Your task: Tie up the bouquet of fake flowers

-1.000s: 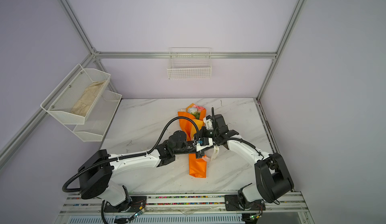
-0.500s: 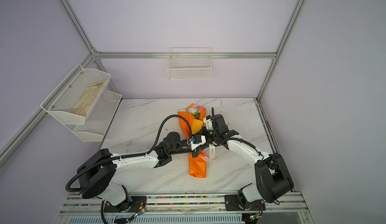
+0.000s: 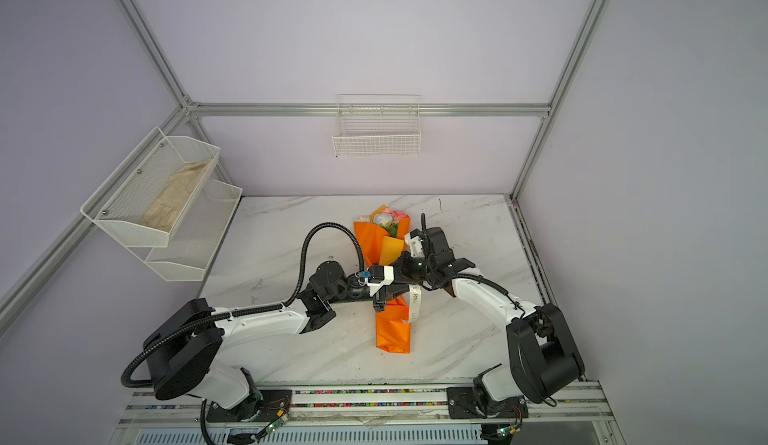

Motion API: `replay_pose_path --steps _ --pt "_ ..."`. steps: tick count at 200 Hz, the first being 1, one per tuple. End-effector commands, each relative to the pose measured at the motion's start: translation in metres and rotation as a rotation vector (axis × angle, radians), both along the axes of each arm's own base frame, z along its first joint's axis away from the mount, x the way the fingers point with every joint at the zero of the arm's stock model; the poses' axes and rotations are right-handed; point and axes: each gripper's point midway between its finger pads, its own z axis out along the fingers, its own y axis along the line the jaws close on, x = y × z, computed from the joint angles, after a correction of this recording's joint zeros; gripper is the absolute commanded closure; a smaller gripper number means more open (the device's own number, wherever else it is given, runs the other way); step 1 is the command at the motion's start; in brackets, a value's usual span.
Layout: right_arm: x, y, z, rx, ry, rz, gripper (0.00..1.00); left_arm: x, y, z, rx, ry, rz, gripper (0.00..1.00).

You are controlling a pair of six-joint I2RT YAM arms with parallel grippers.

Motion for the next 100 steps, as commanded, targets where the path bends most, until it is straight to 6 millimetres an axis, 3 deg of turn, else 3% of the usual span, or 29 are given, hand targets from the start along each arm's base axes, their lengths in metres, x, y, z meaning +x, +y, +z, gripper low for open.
replay_pose_path --steps 1,51,100 --pt "0.006 0.002 0.007 0.014 -0.013 -0.008 0.95 -0.002 0.006 0.010 -0.057 0.019 -0.010 0.90" --pt "0.006 0.002 0.007 0.014 -0.010 -0.008 0.95 -0.003 -0.007 0.007 -0.042 0.038 -0.068 0.90" --pt "0.006 0.001 0.004 0.007 -0.008 -0.007 0.95 0.001 -0.033 -0.049 0.219 0.033 -0.034 0.90"
